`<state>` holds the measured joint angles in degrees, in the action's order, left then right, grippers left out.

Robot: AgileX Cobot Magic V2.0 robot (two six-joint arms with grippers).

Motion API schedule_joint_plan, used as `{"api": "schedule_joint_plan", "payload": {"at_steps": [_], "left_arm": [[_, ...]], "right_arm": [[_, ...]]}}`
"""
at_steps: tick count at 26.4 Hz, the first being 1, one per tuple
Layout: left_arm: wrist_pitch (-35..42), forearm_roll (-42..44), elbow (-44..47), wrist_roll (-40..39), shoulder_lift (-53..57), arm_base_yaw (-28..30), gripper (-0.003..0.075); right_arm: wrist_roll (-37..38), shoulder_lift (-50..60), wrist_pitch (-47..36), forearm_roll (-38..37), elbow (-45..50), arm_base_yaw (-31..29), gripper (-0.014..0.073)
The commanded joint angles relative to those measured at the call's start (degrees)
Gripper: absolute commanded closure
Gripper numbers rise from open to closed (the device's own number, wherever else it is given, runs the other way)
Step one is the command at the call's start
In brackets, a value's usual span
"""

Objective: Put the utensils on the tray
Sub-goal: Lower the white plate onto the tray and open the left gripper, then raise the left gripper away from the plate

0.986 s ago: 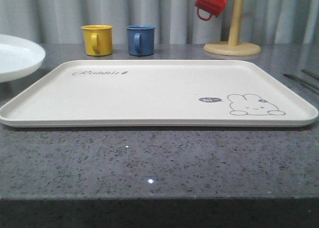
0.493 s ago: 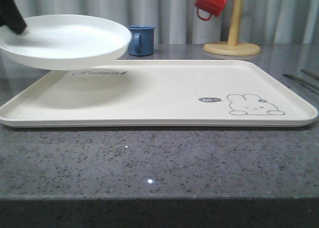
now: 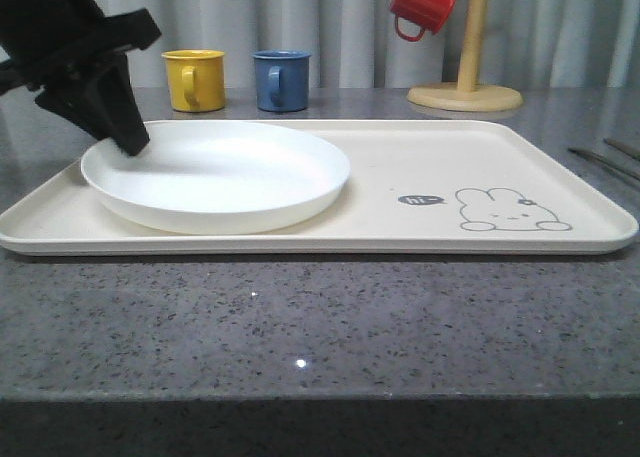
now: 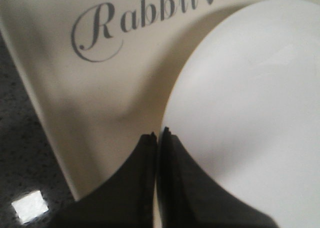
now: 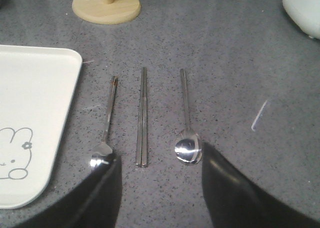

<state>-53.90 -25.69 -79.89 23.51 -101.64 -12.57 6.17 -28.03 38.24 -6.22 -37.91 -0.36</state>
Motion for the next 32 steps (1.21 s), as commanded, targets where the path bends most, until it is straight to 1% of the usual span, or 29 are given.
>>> {"api": "schedule_joint_plan", "payload": {"at_steps": [1, 2, 5, 8, 13, 15, 20, 24, 32], "left_arm": [[0.84, -2.45, -2.01, -1.48, 1.33, -0.95, 0.0735], [0.84, -2.45, -2.01, -1.48, 1.21, -0.97, 0.0731], [0.84, -2.34, -2.01, -1.48, 0.74, -0.97, 0.0685], [0.84, -2.13, -2.01, -1.48, 0.73, -0.97, 0.0604], [0.58, -1.76, -2.52, -1.48, 0.99, -0.97, 0.0445], [0.58, -1.15, -3.12, -1.48, 2.03, -0.97, 0.0400], [1.90, -0.65, -3.69, -1.48, 6.78, -1.22, 0.0394], [1.26, 2.23, -3.30, -1.48, 12.75, -2.80, 0.0394], [1.36, 11.21, 3.92, -2.01, 25.46, -12.65, 0.0394]], "right_arm": [[-0.31, -0.67, -4.22, -0.91, -1.43, -0.22, 0.0192], [-0.31, -0.67, -4.22, -0.91, -1.43, -0.22, 0.0192], [-0.31, -0.67, -4.22, -0.91, -1.43, -0.22, 0.0192], [-0.31, -0.67, -4.22, -0.91, -1.43, -0.22, 0.0192], [-0.31, -0.67, -4.22, -0.91, -1.43, -0.22, 0.0192], [-0.31, -0.67, -4.22, -0.91, -1.43, -0.22, 0.0192], [-0.31, -0.67, -4.22, -0.91, -1.43, -0.22, 0.0192], [-0.31, -0.67, -4.22, -0.91, -1.43, -0.22, 0.0192], [-0.31, -0.67, -4.22, -0.91, -1.43, -0.22, 0.0192]]}}
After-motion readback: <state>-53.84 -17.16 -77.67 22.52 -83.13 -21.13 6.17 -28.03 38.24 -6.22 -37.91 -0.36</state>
